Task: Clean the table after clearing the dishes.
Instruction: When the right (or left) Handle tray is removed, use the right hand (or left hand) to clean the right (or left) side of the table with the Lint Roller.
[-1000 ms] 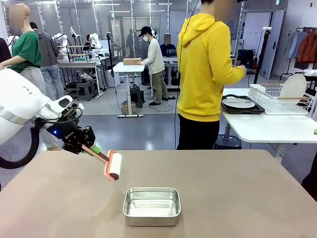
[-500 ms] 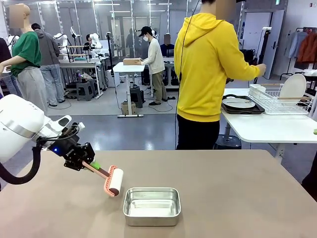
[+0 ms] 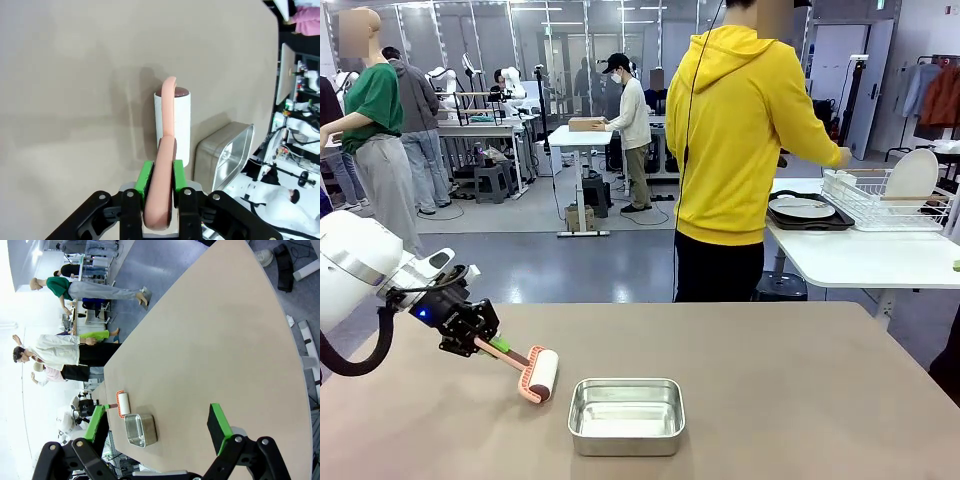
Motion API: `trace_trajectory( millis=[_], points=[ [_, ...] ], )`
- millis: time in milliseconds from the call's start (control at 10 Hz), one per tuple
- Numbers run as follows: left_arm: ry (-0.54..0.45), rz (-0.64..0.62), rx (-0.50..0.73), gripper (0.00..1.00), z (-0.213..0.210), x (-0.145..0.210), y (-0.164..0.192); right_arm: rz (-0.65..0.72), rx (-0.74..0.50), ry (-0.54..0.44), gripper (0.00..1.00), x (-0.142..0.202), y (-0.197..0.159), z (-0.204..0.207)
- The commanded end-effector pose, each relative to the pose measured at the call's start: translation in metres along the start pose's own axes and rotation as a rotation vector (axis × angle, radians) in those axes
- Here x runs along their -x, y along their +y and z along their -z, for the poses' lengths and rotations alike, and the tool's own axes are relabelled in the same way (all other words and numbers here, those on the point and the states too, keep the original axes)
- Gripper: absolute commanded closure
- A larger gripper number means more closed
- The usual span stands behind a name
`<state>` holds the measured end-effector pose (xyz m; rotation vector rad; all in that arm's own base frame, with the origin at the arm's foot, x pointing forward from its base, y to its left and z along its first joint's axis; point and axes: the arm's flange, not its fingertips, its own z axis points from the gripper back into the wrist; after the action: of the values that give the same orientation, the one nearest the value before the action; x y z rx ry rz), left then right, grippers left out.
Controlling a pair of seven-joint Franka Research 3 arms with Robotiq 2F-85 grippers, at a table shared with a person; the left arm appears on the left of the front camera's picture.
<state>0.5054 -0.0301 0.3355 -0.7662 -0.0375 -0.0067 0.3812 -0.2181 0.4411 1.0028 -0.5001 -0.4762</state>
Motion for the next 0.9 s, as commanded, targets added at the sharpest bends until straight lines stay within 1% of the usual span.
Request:
trace_trajectory(
  millis=[0,100,200,400,500,600,800],
  points=[
    [0.021,-0.066,-0.069,0.78,0.005,-0.012,0.031,-0.006,0.007,0.009,0.0,0.002,0.001,-0.003],
    [0.032,-0.095,-0.099,0.78,0.003,-0.011,0.037,-0.006,0.007,0.009,0.0,0.002,0.001,-0.003],
    [0.03,-0.089,-0.119,0.78,-0.005,-0.006,0.037,-0.006,0.007,0.009,0.0,0.002,0.001,-0.003],
    [0.022,-0.076,-0.197,0.78,-0.033,0.009,0.038,-0.006,0.007,0.009,0.0,0.002,0.001,-0.003],
    [-0.009,-0.104,-0.215,0.78,-0.047,0.016,0.043,-0.006,0.007,0.009,0.0,0.002,0.001,-0.003],
    [-0.013,-0.133,-0.284,0.78,-0.059,0.024,0.049,-0.006,0.007,0.009,0.0,0.002,0.001,-0.003],
    [-0.031,-0.149,-0.359,0.78,-0.083,0.034,0.047,-0.006,0.007,0.009,0.0,0.002,0.001,-0.003]
  ],
)
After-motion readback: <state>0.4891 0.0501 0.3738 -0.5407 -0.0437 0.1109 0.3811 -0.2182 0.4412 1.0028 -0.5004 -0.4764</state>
